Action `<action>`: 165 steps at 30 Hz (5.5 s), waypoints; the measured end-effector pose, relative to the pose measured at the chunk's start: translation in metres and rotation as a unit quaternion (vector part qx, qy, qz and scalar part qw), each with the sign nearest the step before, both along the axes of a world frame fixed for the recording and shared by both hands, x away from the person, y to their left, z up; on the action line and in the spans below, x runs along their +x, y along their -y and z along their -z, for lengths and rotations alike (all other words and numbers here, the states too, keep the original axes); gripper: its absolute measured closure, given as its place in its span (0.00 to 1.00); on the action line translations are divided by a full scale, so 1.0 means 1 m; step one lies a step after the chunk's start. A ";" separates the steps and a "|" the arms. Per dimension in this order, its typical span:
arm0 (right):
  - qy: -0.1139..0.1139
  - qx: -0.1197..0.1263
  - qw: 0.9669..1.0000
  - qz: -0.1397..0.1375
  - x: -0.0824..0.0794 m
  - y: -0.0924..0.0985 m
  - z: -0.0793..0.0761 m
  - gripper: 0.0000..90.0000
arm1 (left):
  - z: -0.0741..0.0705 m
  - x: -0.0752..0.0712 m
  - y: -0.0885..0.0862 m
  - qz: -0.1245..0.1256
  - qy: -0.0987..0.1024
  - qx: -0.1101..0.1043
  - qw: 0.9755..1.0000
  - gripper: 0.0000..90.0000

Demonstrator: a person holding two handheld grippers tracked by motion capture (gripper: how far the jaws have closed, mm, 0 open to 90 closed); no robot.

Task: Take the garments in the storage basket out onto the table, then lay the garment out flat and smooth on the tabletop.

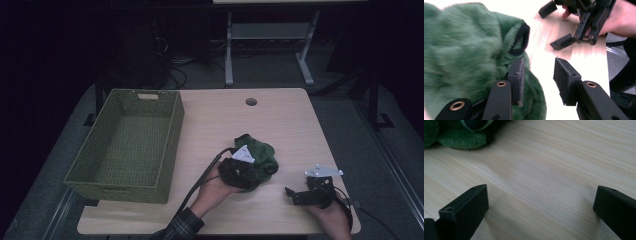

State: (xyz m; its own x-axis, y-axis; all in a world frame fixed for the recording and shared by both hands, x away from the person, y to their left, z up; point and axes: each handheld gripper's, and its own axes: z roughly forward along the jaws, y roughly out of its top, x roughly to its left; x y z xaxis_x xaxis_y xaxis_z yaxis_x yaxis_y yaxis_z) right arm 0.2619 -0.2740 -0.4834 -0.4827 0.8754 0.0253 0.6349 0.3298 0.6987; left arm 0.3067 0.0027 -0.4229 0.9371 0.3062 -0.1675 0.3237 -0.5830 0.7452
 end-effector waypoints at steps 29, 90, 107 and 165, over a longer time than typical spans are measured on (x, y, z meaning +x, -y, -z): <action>-0.007 0.083 0.990 -0.110 0.032 -0.055 -0.010 0.68 | 0.026 0.017 -0.009 -0.023 0.024 0.053 0.998 0.94; 0.014 0.061 0.995 -0.082 -0.016 0.000 -0.025 0.83 | 0.010 -0.011 -0.103 -0.079 0.023 0.018 0.996 0.81; 0.029 0.059 0.991 -0.118 0.004 -0.019 -0.035 0.99 | -0.010 -0.027 -0.086 -0.041 0.021 -0.009 0.999 0.98; 0.008 0.076 0.993 -0.094 0.025 -0.020 -0.045 0.55 | -0.022 0.046 -0.065 -0.079 0.022 0.013 0.997 0.43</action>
State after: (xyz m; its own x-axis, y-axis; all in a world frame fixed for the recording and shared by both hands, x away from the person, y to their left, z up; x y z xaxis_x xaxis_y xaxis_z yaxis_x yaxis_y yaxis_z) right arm 0.2870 -0.2538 -0.4388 -0.6388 0.7564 0.1409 0.5598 0.3313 0.7595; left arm 0.3526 0.0678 -0.4008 0.8834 0.4540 -0.1165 0.3797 -0.5474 0.7458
